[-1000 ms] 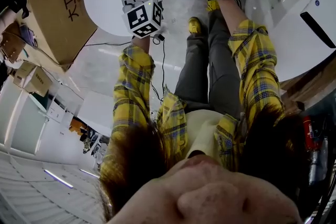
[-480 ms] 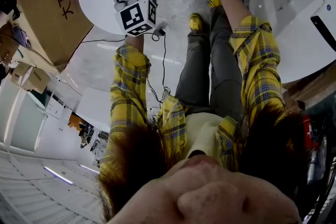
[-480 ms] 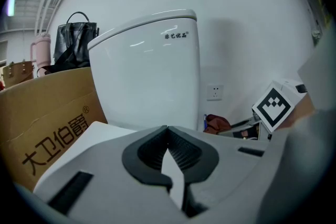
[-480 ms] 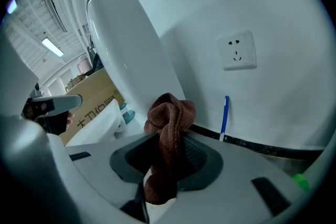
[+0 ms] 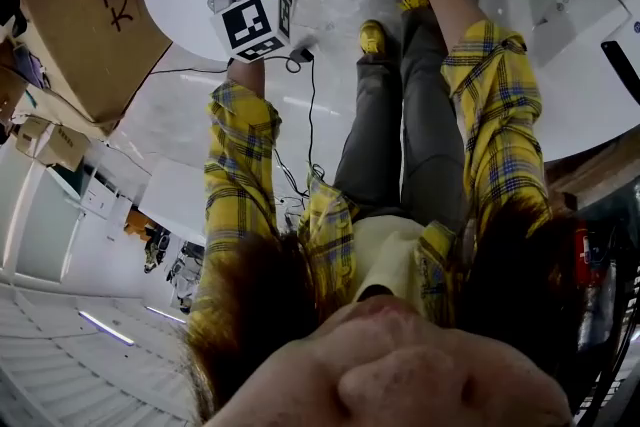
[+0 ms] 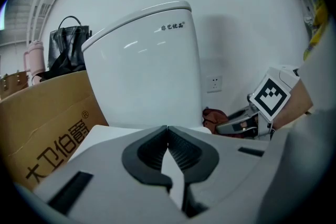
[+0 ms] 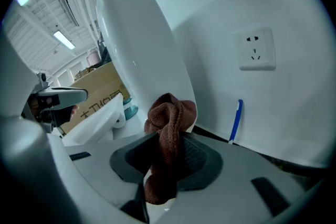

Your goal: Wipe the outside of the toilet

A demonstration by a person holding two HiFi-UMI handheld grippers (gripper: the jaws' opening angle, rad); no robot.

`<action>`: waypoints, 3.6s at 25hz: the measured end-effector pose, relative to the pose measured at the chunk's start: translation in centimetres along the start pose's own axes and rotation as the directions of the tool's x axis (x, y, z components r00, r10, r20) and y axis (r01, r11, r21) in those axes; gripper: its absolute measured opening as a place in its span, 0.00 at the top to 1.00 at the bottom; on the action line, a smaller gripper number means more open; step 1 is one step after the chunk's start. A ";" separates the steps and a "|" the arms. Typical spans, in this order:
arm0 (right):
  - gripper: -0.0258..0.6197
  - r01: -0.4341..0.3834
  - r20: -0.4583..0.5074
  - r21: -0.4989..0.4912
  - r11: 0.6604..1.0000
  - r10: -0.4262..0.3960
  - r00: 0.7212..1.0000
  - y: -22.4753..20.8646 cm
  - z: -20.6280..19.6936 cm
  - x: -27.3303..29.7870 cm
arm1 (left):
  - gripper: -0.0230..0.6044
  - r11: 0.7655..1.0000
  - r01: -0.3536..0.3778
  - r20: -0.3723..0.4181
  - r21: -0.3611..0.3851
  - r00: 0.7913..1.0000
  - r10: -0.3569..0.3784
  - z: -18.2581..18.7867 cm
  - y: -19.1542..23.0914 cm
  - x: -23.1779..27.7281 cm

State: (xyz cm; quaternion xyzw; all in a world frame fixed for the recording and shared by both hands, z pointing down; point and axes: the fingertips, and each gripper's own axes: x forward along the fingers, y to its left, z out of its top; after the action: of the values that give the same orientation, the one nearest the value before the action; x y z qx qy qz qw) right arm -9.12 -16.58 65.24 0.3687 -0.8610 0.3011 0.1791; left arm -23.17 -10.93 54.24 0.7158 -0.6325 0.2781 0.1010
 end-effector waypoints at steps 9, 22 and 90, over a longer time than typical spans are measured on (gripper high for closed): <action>0.77 -0.111 -0.005 -0.026 0.993 0.111 0.994 2.4 -1.7 0.5 | 0.95 1.000 -0.017 -0.001 -0.016 1.000 0.017 -1.0 0.7 -0.6; 0.77 -0.188 -0.049 -0.108 0.976 0.184 0.982 6.8 -5.2 -0.9 | 0.95 1.000 0.019 0.000 0.024 1.000 -0.019 -2.9 0.6 -3.2; 0.77 -0.116 -0.058 -0.021 0.993 0.114 0.992 6.0 -8.7 -4.6 | 0.95 0.996 0.060 -0.045 0.070 0.997 -0.057 -4.2 -1.6 -4.6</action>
State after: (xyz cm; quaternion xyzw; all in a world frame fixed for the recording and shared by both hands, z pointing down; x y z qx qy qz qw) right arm -9.76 -5.21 66.98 0.3075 -0.8790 0.3107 0.1903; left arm -22.92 -4.66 55.60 0.7312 -0.5985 0.3126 0.0971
